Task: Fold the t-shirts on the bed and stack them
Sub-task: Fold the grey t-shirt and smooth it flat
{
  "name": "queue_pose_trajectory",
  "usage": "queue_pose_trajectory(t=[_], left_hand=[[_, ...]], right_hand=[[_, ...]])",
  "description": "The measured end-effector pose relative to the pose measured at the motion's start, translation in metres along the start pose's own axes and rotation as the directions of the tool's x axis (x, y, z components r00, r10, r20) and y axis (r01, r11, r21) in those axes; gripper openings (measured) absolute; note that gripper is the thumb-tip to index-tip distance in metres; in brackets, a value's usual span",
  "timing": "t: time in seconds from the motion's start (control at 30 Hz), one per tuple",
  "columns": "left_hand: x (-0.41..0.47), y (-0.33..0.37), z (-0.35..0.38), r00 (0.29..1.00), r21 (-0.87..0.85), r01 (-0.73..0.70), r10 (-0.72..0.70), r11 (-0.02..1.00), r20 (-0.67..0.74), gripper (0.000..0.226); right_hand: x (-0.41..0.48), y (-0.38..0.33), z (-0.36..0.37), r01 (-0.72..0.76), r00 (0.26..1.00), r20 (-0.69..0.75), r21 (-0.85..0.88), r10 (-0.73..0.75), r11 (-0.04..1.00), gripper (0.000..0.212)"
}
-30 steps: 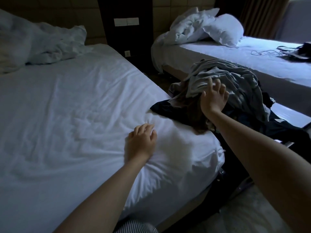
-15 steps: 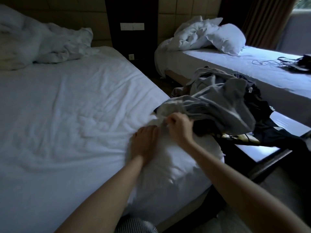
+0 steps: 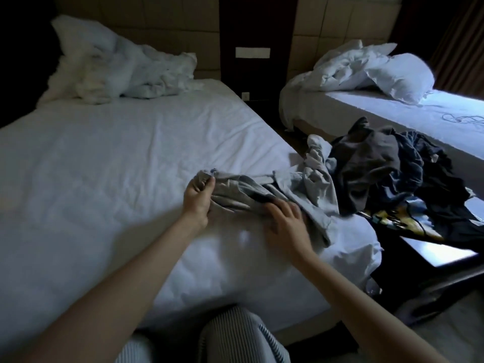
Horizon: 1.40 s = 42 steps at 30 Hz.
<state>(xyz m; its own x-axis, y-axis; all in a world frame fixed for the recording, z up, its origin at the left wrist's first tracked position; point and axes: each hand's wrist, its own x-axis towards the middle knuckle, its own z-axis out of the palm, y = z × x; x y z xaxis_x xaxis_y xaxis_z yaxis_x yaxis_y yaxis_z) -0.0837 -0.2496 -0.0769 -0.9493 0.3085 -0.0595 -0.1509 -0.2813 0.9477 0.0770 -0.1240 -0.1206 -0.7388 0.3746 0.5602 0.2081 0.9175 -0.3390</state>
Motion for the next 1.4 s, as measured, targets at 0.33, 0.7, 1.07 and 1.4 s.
queue_pose_trajectory(t=[0.33, 0.7, 1.07, 1.4], left_hand=[[0.013, 0.056, -0.130, 0.965, 0.778, -0.150, 0.260, 0.610, -0.018, 0.052], [-0.015, 0.082, -0.096, 0.633, 0.482, -0.774, -0.472, -0.410, 0.614, 0.013], [-0.008, 0.213, -0.106, 0.621, 0.648, -0.616, 0.231, -0.447, 0.749, 0.023], [-0.020, 0.272, -0.091, 0.686, 0.849, -0.463, 0.709, 0.254, 0.163, 0.008]], right_hand=[[0.033, -0.026, -0.018, 0.366, 0.929, 0.154, -0.242, -0.337, 0.899, 0.027], [0.067, -0.083, -0.063, 0.321, 0.854, 0.405, 0.083, -0.326, 0.943, 0.025], [0.113, -0.105, -0.150, 0.296, 0.903, 0.415, -0.415, -0.111, 0.860, 0.019], [0.144, -0.156, -0.186, 0.573, 0.782, -0.331, 0.049, -0.528, 0.818, 0.021]])
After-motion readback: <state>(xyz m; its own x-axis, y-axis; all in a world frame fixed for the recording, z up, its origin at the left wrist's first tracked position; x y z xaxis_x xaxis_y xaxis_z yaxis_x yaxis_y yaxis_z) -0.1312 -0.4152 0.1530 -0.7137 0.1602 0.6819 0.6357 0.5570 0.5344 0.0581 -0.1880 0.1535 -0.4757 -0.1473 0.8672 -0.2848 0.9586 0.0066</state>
